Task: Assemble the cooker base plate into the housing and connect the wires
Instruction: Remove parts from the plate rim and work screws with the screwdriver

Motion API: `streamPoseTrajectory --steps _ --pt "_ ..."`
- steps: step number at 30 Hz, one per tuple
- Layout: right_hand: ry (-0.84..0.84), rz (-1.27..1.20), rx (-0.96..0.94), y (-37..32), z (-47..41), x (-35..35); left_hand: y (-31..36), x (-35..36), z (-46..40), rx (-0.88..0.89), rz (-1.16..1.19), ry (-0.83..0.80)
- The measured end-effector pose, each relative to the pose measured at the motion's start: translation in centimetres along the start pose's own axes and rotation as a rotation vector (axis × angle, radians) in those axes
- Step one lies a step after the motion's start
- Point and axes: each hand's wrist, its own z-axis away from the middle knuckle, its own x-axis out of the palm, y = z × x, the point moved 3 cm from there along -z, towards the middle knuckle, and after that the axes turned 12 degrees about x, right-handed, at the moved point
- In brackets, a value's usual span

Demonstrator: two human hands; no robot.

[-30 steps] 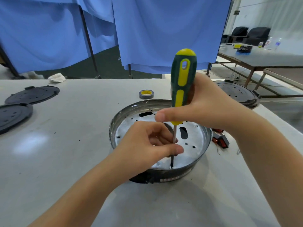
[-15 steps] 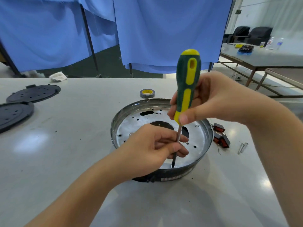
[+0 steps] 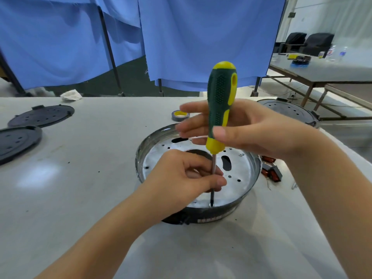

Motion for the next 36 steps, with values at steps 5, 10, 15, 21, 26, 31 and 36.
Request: streamPoseTrajectory --steps 5,10,15,21,26,31,36 --pt "-0.137 -0.167 -0.05 0.4 0.5 -1.2 -0.1 0.4 0.1 -0.006 0.07 -0.056" --pt "0.145 0.039 -0.022 -0.5 1.2 -1.8 0.0 0.8 0.2 0.005 0.031 -0.132" --pt "0.475 0.332 -0.082 -1.1 0.3 -0.7 0.1 1.1 0.0 -0.019 0.018 -0.195" --pt "0.281 0.215 -0.033 -0.8 0.3 -0.7 -0.3 0.5 0.1 0.0 0.046 -0.16" --pt "-0.11 -0.14 -0.076 -0.2 0.9 -1.5 -0.5 -0.1 -0.3 0.047 0.02 -0.077" --pt "-0.199 -0.21 -0.103 0.4 0.9 -1.9 -0.6 0.0 -0.3 0.059 0.023 -0.087" --pt "0.0 -0.018 -0.107 -0.8 1.6 -1.6 -0.6 0.0 -0.2 0.073 -0.073 -0.121"
